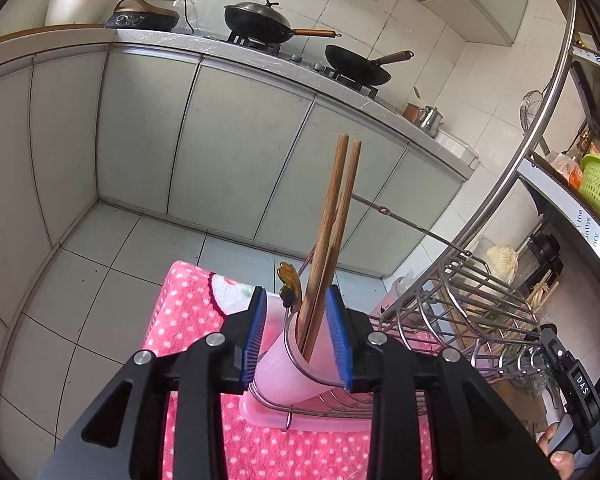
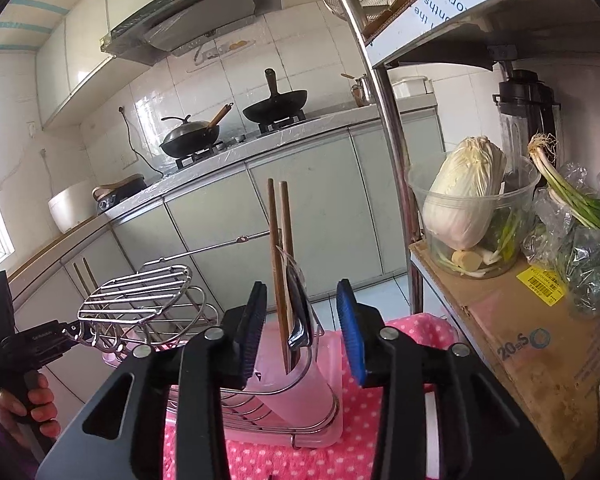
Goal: Organize utensils
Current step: 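Insert the gold spoon into the cup with the left tool while the right tool releases the black spoon, then lower the left tool onto the clear plastic spoon and close on its handle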
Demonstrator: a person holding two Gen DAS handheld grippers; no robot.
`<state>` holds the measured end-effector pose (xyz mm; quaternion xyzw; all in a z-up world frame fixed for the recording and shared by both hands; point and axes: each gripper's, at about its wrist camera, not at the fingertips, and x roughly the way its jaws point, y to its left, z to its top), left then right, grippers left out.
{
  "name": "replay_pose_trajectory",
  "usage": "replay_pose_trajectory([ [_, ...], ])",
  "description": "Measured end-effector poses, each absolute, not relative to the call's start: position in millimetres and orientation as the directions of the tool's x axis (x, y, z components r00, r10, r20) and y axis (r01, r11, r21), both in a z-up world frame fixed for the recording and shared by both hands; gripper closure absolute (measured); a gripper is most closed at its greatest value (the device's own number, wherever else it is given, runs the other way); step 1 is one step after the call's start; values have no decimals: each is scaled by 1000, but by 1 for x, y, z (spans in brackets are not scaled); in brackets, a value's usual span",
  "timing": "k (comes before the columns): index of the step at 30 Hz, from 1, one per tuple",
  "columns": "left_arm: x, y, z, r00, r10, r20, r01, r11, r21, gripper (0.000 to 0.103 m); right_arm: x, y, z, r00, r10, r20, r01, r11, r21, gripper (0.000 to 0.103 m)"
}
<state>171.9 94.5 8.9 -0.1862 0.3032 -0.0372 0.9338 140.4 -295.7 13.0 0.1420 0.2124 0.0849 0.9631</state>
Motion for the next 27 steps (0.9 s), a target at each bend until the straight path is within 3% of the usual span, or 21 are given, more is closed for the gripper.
replay_pose_trajectory([
  [13, 123, 96, 15, 821, -202, -534, -11, 930, -368, 69, 96, -308, 9, 889, 219, -401, -84, 941, 327, 66],
  [27, 94, 43, -41, 651, -323, -686, 138, 940, -312, 69, 68, -294, -46, 764, 284, -579, -75, 931, 358, 66],
])
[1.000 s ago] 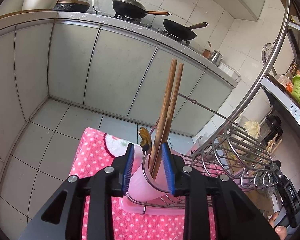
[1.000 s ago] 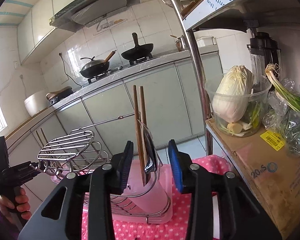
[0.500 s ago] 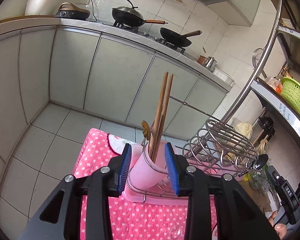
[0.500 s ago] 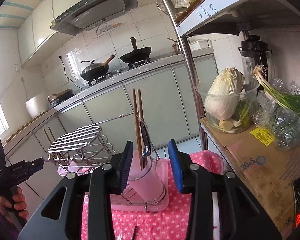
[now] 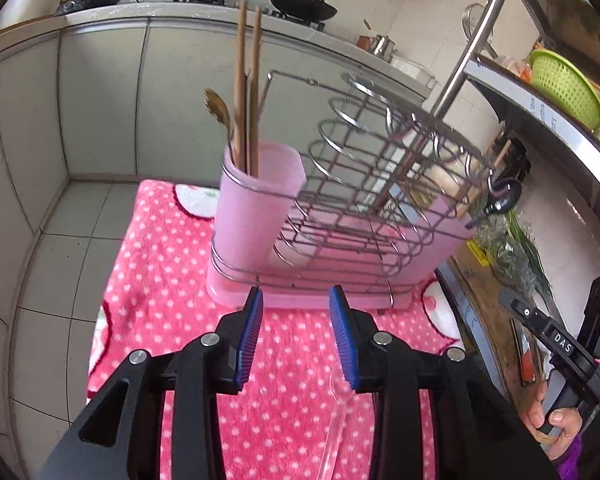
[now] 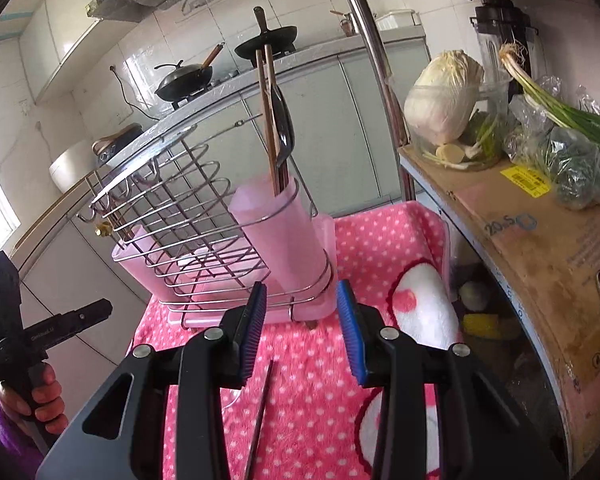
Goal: Organize utensils
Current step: 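Lower the left tool onto the clear plastic spoon and close on its handle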
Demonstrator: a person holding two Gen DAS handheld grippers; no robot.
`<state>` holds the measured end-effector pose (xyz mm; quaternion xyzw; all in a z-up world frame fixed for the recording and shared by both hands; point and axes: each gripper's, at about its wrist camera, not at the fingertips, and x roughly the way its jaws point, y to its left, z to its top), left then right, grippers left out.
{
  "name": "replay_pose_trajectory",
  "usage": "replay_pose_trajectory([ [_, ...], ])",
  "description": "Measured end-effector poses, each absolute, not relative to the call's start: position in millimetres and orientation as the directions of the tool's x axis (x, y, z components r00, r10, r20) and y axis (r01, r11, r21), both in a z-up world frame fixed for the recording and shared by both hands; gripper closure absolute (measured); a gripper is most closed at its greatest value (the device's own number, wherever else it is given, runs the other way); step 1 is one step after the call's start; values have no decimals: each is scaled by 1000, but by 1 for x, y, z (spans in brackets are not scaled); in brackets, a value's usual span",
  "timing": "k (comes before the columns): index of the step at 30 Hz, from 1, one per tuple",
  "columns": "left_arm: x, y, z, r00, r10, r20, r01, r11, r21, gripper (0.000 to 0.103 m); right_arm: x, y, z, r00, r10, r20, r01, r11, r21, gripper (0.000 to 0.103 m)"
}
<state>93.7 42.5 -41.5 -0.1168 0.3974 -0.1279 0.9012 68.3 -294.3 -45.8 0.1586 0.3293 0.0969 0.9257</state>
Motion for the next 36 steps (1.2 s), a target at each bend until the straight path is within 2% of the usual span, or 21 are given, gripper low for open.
replay_pose_trajectory([
  [9, 98, -11, -95, 377, -424, -823, 258, 902, -346, 70, 69, -297, -61, 726, 310, -613, -67, 920, 386, 66],
  [12, 102, -24, -109, 313, -420, -852, 278, 898, -341, 71, 70, -299, -65, 713, 339, -613, -70, 905, 419, 66],
  [14, 106, -31, -118, 272, -409, -871, 284, 899, -333, 75, 70, -299, -68, 707, 353, -613, -77, 900, 429, 66],
  [19, 114, -47, -137, 176, -378, -909, 312, 897, -313, 76, 71, -296, -71, 696, 365, -618, -91, 899, 428, 66],
  [32, 122, -73, -164, 110, -283, -953, 343, 911, -231, 76, 78, -294, -89, 651, 409, -640, -83, 876, 475, 66],
  [36, 122, -72, -166, 125, -266, -956, 341, 916, -210, 86, 81, -290, -95, 632, 415, -655, -81, 875, 477, 66],
])
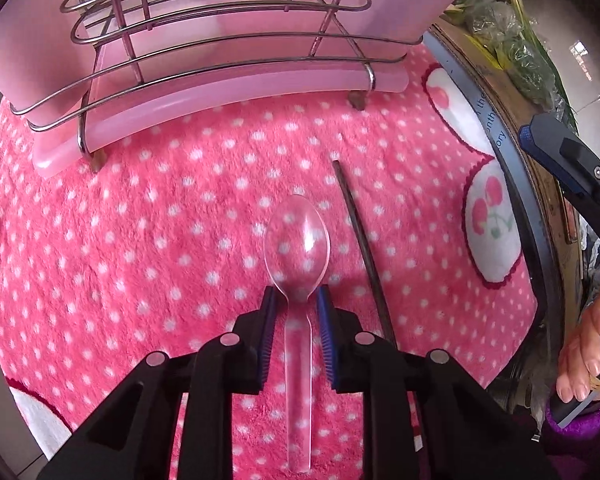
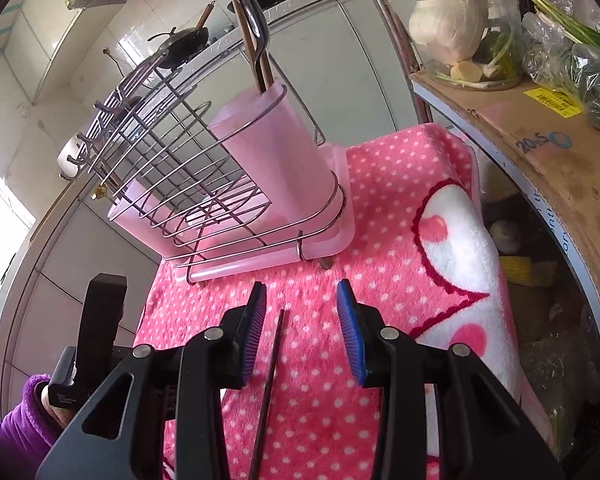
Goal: Organize utensils
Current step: 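Lower the left tool onto the clear plastic spoon and close on its handle, then grasp the dark chopstick on the cloth with the right tool while the left tool holds the spoon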
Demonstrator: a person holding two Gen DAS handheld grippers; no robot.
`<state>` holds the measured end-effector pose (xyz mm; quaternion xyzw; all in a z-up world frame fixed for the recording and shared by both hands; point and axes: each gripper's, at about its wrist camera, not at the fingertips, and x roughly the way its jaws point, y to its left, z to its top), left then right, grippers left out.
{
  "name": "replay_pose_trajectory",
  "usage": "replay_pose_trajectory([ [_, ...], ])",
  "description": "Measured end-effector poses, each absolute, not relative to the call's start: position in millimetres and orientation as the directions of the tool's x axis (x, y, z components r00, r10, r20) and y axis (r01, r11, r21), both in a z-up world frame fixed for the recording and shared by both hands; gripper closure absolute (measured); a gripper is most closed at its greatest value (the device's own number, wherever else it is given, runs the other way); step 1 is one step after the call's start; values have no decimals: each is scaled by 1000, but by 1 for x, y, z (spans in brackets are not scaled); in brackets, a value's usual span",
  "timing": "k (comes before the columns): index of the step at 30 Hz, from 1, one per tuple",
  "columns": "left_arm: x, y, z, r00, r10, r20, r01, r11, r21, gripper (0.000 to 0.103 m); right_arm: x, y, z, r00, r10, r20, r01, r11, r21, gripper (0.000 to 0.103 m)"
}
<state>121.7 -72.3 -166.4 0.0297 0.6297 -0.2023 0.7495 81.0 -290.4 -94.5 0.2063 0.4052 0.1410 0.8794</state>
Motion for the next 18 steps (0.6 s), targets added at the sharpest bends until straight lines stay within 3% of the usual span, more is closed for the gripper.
replay_pose_trajectory([
  [2, 123, -74, -168, 130, -262, -956, 337, 919, -206, 91, 82, -287, -96, 623, 420, -659, -85, 875, 477, 66],
  [18, 100, -14, -131, 278, -384, -881, 241, 915, -323, 91, 119, -238, -134, 380, 483, -789, -86, 868, 489, 66],
])
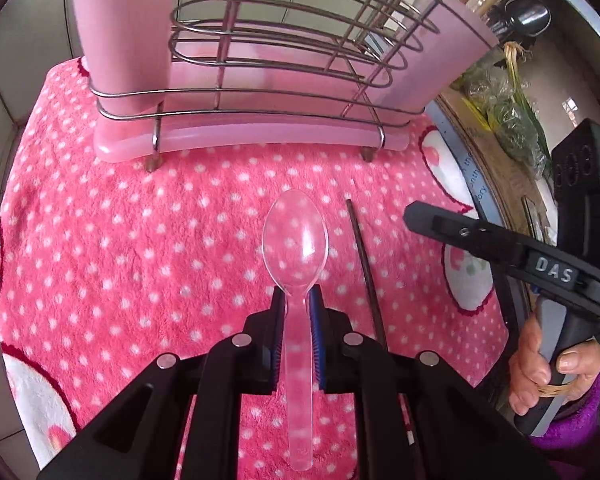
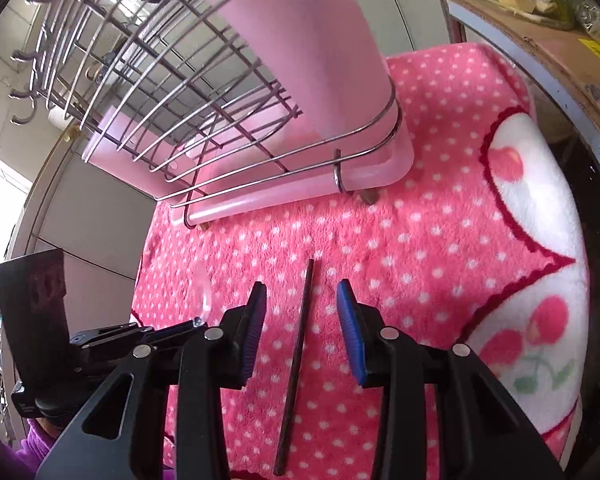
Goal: Organize utensils
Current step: 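Grasp the dark chopstick on the cloth with the right tool while the left tool holds the spoon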
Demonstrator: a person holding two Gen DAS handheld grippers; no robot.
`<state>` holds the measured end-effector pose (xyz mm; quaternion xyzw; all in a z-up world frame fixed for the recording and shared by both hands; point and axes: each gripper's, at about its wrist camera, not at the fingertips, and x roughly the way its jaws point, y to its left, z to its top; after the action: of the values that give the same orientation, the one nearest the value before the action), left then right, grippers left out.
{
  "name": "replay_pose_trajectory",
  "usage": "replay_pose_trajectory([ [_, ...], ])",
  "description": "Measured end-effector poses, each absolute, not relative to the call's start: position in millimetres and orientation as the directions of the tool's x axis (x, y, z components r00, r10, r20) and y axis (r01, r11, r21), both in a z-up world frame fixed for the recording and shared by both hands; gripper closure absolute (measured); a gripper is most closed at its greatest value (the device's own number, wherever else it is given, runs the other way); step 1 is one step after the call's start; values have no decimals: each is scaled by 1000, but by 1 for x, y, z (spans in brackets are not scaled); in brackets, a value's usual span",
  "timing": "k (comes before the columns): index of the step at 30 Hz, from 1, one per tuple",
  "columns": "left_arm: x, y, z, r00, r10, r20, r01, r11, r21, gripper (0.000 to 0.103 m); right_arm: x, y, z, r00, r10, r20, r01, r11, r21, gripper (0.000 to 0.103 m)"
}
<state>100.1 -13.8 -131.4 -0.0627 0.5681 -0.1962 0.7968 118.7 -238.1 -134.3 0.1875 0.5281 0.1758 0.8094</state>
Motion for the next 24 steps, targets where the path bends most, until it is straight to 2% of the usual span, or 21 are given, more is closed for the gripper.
replay_pose_trajectory([
  [11, 85, 17, -99, 402, -375, -835, 205, 926, -317, 91, 139, -205, -155, 289, 436, -852, -73, 897, 435, 66],
  [20, 83, 21, -96, 418, -385, -823, 197, 923, -332, 91, 153, -201, -167, 261, 393, -882, -59, 918, 391, 66],
  [21, 82, 22, -95, 419, -386, -822, 197, 922, -333, 91, 154, -200, -167, 262, 386, -885, -63, 921, 383, 68],
  [22, 82, 23, -95, 420, -386, -821, 197, 922, -333, 91, 156, -199, -168, 259, 377, -889, -67, 925, 373, 76],
  [24, 83, 22, -98, 422, -387, -820, 194, 922, -335, 91, 158, -195, -169, 255, 357, -898, -75, 934, 350, 81],
])
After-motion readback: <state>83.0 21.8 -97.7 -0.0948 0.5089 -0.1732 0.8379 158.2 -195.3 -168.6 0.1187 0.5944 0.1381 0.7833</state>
